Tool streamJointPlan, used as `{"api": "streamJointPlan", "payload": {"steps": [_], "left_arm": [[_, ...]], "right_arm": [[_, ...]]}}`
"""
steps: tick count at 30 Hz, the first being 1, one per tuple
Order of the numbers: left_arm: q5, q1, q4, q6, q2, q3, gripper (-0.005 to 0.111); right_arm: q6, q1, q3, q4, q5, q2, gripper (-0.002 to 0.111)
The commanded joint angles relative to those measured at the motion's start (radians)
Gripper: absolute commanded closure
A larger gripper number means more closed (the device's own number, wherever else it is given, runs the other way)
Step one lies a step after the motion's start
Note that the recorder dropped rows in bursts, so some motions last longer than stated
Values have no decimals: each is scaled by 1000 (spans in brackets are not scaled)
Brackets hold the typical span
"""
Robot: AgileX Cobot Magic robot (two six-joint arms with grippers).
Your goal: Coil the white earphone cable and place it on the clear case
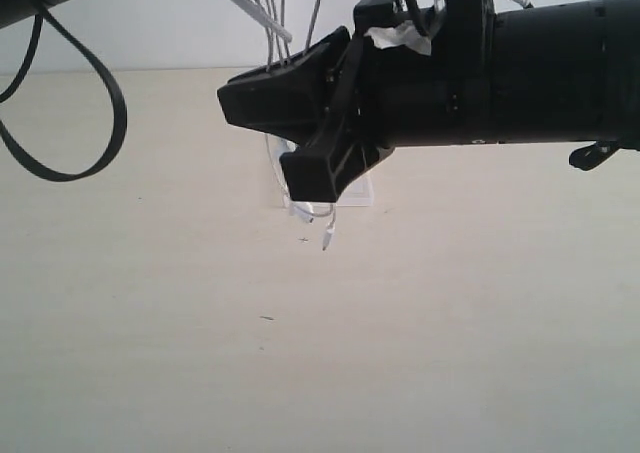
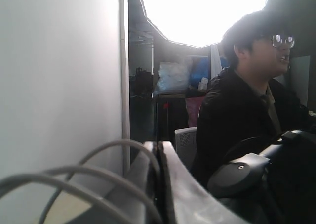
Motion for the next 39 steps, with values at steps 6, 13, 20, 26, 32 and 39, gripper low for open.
{"api": "streamJointPlan", "payload": {"steps": [6,13,20,26,32,39], "left_arm": [[-2,-5,-4,-2,2,-7,107],[-6,-5,12,-32,2,-7,107],[-10,-5,20,-42,2,-7,107],[-5,-5,20,-23,2,-7,107],[1,-5,15,11,2,-7,107],[46,-5,9,29,2,-7,107]], "right_arm": [[5,2,-5,4,-126,-3,53],[3,2,-7,4,-147,-3,40],[-14,2,-10,4,-121,-3,40],[-11,2,-10,4,24,-3,36],[132,2,-10,-41,-16,-7,34],[330,2,-10,-213,-80,-67,34]]}}
